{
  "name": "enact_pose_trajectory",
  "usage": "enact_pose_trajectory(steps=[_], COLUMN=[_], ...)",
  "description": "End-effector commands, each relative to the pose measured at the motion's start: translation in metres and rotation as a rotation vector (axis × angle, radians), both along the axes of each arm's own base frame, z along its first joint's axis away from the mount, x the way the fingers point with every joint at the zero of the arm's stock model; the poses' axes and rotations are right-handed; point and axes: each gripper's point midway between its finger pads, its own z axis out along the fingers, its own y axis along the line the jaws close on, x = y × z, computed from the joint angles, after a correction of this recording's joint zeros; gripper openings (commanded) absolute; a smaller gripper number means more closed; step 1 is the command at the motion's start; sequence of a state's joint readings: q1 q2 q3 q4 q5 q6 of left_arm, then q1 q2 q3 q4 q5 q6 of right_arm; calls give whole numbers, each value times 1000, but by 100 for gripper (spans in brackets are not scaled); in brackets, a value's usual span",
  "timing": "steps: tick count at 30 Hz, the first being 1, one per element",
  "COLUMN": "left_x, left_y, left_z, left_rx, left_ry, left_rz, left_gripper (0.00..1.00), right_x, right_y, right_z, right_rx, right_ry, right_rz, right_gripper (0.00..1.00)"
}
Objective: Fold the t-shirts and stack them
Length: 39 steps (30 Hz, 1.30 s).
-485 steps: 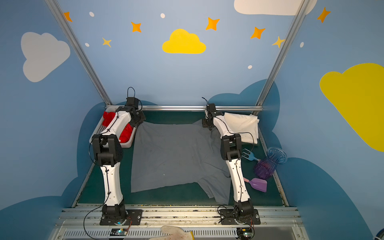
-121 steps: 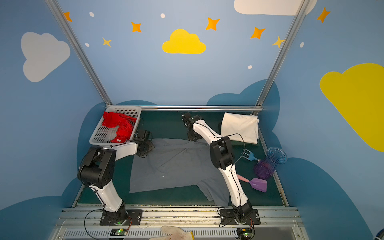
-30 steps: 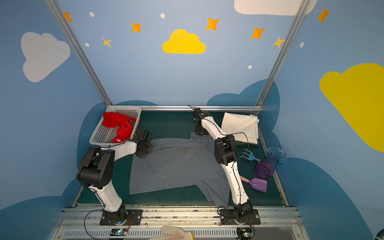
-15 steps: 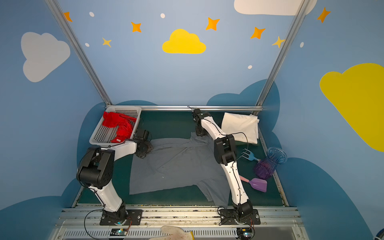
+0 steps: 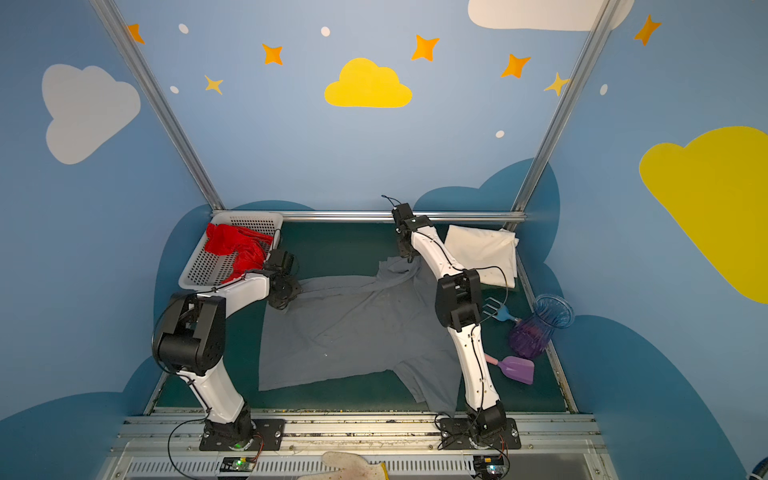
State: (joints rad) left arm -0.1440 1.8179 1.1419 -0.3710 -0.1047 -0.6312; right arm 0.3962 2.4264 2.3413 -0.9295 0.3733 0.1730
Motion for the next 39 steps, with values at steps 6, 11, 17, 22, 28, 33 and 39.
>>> enact_pose_trajectory(steps=[6, 11, 17, 22, 28, 33, 39], left_x=[29, 60, 97, 116, 131, 133, 103], left_y=[15, 27, 29, 30, 29, 20, 19], left_z=[20, 26, 29, 32, 42, 54, 65], left_rx=[74, 128, 124, 136, 138, 100, 85], left_ry=[21, 41, 62, 71, 54, 30, -25], left_rz=[0, -16, -52, -66, -79, -95, -69], left_gripper=[4, 4, 4, 4, 4, 4, 4], right_x=[39, 54, 62, 61, 58, 55, 45], right_y=[-21, -36, -33, -41, -51, -49, -50], right_z=[65, 76, 68, 52, 41, 37, 46], right_rx=[90, 135, 175, 159, 184, 198, 226], right_ry=[-217, -271, -268, -228, -189, -171, -200], right_rz=[-17, -41, -11, -37, -61, -50, -33], right_gripper=[0, 0, 0, 0, 0, 0, 0])
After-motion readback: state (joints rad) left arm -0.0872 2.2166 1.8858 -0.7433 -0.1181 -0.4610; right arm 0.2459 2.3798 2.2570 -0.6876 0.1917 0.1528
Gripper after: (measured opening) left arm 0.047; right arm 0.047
